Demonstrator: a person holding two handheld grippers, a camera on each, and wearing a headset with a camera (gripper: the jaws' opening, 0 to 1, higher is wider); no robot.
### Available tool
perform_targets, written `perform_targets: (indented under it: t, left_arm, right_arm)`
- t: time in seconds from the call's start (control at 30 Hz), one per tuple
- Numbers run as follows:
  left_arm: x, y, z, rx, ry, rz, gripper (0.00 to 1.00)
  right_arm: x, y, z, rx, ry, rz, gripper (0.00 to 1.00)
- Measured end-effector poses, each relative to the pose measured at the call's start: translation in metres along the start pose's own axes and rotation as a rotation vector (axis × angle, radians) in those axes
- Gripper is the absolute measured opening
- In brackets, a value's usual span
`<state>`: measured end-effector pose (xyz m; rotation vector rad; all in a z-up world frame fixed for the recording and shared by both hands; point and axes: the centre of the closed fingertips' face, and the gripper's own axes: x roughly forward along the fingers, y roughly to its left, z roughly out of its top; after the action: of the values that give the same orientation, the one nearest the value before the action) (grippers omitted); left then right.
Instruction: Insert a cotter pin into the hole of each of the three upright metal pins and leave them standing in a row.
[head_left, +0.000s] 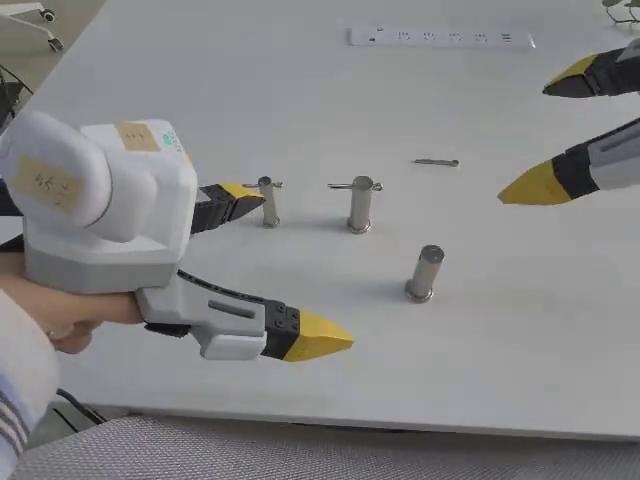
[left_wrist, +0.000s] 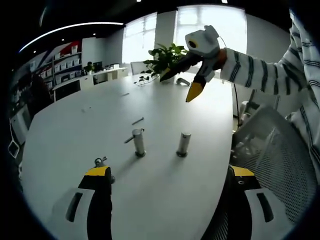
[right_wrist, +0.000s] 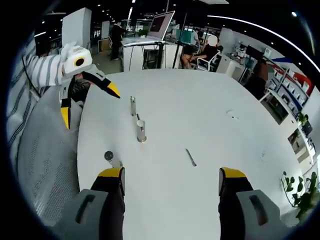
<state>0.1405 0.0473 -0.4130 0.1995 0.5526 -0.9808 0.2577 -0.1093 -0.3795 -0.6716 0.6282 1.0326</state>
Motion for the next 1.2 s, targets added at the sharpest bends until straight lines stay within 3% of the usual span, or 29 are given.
perform_targets:
  t: [0.2, 0.4, 0.5, 0.63, 0.73, 0.93, 1.2]
  left_arm:
    - [-0.003, -0.001, -0.003, -0.01, 0.006, 0.005, 0.96]
    - [-0.005, -0.003, -0.009, -0.042, 0.003, 0.009, 0.96]
    - [-0.005, -0.004, -0.013, -0.056, 0.006, 0.008, 0.96]
    - [-0.005, -0.005, -0.012, -0.1, -0.023, -0.002, 0.95]
    - [-0.005, -0.005, -0.014, -0.105, -0.016, 0.002, 0.95]
    - [-0.006, -0.004, -0.018, -0.118, -0.015, 0.0, 0.94]
    - [-0.005, -0.003, -0.021, -0.152, -0.019, -0.001, 0.92]
  right_arm:
    - [0.013, -0.005, 0.004, -0.111, 0.065, 0.077, 0.59]
    - [0.03, -0.014, 0.011, -0.124, 0.062, 0.12, 0.36]
    - [0.043, -0.017, 0.002, -0.175, 0.124, 0.15, 0.26]
    - [0.061, -0.018, -0.006, -0.195, 0.162, 0.186, 0.25]
    - [0.073, -0.02, -0.013, -0.197, 0.197, 0.207, 0.24]
    - [0.089, -0.028, -0.019, -0.213, 0.241, 0.201, 0.11]
    - [0.105, -0.035, -0.03, -0.18, 0.298, 0.225, 0.09]
